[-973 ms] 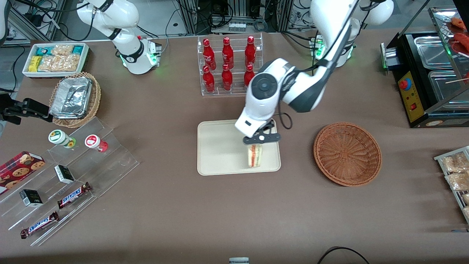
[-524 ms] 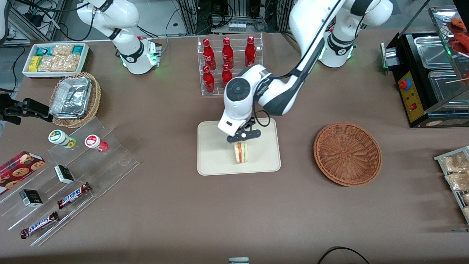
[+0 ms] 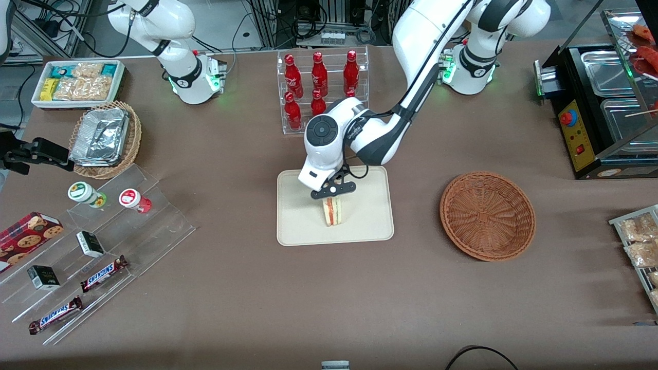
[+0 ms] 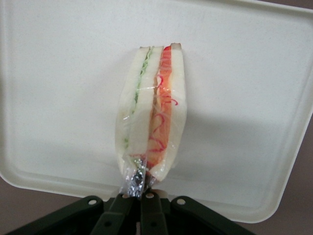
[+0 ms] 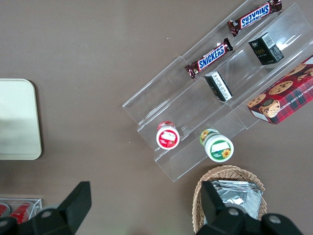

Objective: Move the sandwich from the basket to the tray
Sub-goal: 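Lower the sandwich onto the tray with the left gripper, then open the left gripper to release the sandwich and lift away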

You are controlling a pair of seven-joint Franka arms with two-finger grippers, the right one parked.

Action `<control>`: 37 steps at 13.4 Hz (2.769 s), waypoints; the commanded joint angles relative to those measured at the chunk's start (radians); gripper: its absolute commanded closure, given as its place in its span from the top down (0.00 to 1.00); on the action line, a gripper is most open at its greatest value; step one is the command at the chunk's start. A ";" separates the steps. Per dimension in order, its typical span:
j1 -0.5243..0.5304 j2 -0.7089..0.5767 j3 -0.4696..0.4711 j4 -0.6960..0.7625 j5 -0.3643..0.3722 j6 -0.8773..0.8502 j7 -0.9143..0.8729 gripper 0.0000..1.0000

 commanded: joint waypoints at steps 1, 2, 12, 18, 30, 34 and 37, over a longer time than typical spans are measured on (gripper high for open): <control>-0.027 0.011 0.012 0.022 0.007 -0.009 -0.021 0.00; -0.028 0.013 0.012 0.017 0.008 -0.009 -0.021 0.00; -0.031 0.019 0.014 0.020 0.007 -0.016 -0.021 0.99; -0.022 -0.038 0.018 0.026 0.007 -0.066 -0.021 0.99; 0.073 -0.305 0.115 0.023 0.004 -0.288 0.023 1.00; 0.191 -0.385 0.115 0.017 -0.007 -0.417 0.178 1.00; 0.280 -0.429 0.115 0.014 0.000 -0.500 0.279 1.00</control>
